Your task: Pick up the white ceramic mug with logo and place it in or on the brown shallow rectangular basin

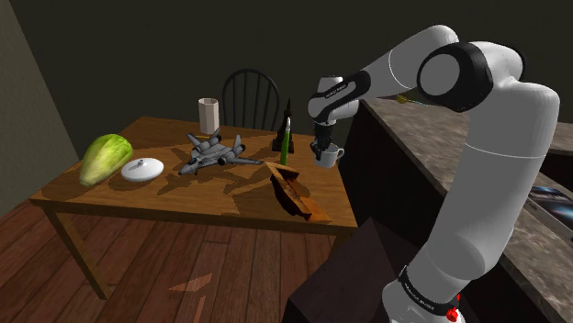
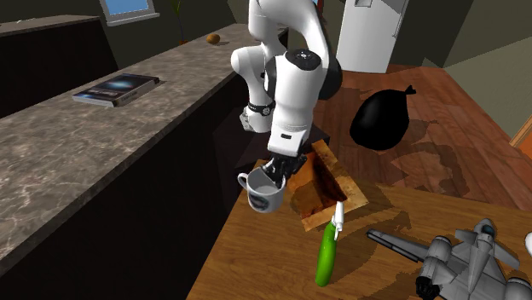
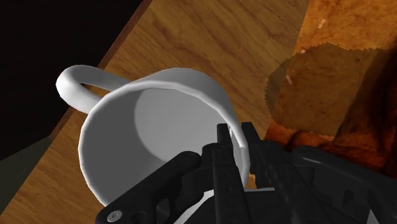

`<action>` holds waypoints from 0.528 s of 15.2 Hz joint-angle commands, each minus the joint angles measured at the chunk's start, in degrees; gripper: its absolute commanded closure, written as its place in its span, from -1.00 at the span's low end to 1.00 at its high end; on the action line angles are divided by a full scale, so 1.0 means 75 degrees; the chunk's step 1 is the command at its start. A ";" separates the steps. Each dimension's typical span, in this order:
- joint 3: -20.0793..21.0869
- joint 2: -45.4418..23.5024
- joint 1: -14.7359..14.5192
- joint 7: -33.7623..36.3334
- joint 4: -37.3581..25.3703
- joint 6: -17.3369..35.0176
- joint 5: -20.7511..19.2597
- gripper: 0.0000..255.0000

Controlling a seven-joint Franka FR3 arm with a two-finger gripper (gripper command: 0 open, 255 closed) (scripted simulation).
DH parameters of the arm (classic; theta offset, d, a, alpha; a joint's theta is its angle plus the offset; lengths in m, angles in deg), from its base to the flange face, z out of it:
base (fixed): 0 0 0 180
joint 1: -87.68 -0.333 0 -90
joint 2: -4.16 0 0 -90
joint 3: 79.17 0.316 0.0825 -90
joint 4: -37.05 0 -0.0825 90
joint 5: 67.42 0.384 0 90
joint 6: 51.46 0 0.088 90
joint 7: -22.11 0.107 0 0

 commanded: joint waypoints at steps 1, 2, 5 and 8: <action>-0.0013 0.0130 -0.0004 -0.0001 -0.0054 -0.0184 -0.0029 1.00; -0.0016 0.0187 -0.0009 0.0003 -0.0090 -0.0275 -0.0041 1.00; -0.0026 0.0351 -0.0021 0.0012 -0.0206 -0.0552 -0.0076 1.00; -0.0033 0.0502 -0.0031 0.0018 -0.0337 -0.0831 -0.0107 1.00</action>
